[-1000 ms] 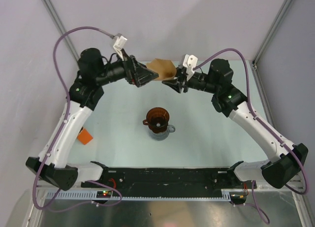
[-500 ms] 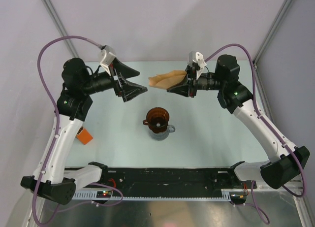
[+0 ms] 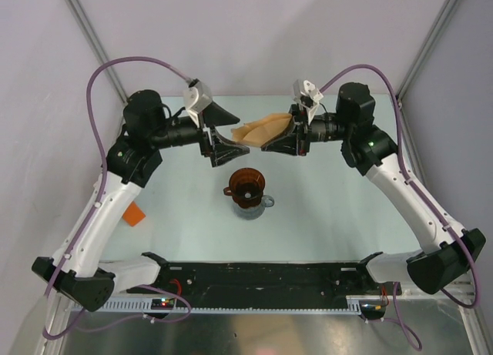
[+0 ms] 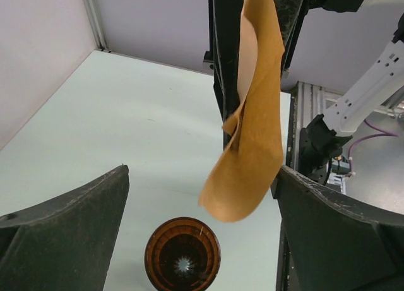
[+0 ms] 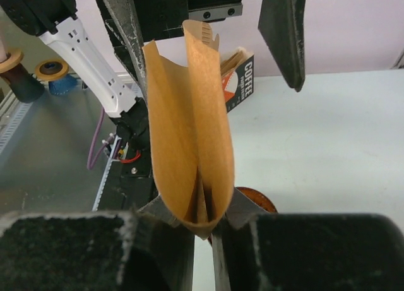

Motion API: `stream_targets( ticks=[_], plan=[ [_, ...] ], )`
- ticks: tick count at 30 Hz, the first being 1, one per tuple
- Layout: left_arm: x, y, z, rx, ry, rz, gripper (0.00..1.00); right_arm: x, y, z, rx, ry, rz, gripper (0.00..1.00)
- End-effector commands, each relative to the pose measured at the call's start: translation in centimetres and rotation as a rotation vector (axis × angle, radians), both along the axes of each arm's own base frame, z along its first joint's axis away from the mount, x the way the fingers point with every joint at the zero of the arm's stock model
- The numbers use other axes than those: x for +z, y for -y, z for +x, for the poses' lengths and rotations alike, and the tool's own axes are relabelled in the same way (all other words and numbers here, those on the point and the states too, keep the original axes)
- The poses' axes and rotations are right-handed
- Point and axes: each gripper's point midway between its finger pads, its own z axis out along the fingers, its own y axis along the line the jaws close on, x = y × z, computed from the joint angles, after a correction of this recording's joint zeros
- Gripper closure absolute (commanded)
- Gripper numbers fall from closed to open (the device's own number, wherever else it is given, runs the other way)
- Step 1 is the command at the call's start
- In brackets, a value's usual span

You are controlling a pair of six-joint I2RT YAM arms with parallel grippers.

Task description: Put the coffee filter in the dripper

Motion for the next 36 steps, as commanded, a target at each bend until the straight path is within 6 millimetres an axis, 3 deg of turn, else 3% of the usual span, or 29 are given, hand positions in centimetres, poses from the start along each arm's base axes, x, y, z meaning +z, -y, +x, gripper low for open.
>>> stream_targets(
  ticks=[1,5,10,17,19,22,24,26,30,36],
  plan=[
    [1.4,0.4,0.1,0.013,0.119,0.024,0.00,0.5,-0.2,-1.1,0.039,-0.025,-0.016,0.84],
    [1.5,1.0,-0.4,-0.021,0.131,0.029,0.04,-0.4,-0.5,-1.1,0.039,-0.040,-0.047,0.84],
    [1.1,1.8,-1.3,-0.090,0.107,0.027,0.22,-1.3,-0.9,-0.7,0.031,-0.050,-0.075,0.84],
    [0.7,2.5,-0.8,-0.090,0.067,0.031,0.37,-1.7,-1.4,-0.2,0.011,-0.083,-0.102,0.86],
    [0.7,2.6,-0.5,-0.083,0.058,0.032,0.45,-1.7,-1.4,-0.2,0.006,-0.093,-0.104,0.86],
    [0.7,2.8,-0.4,-0.084,0.038,0.032,0.68,-1.5,-1.4,-0.2,0.006,-0.105,-0.102,0.85],
    [0.9,2.8,-0.4,-0.088,0.012,0.023,0.88,-1.4,-1.2,-0.2,0.008,-0.112,-0.102,0.78],
    [1.1,2.7,-0.4,-0.098,-0.030,0.011,0.97,-1.4,-0.7,-0.3,0.011,-0.122,-0.102,0.63],
    [1.7,2.6,-0.5,-0.128,-0.056,-0.004,1.00,-1.8,0.8,-0.2,0.010,-0.158,-0.110,0.46],
    [1.8,2.5,-0.7,-0.140,-0.057,-0.006,1.00,-1.6,1.9,-0.5,0.014,-0.160,-0.105,0.47]
  ],
)
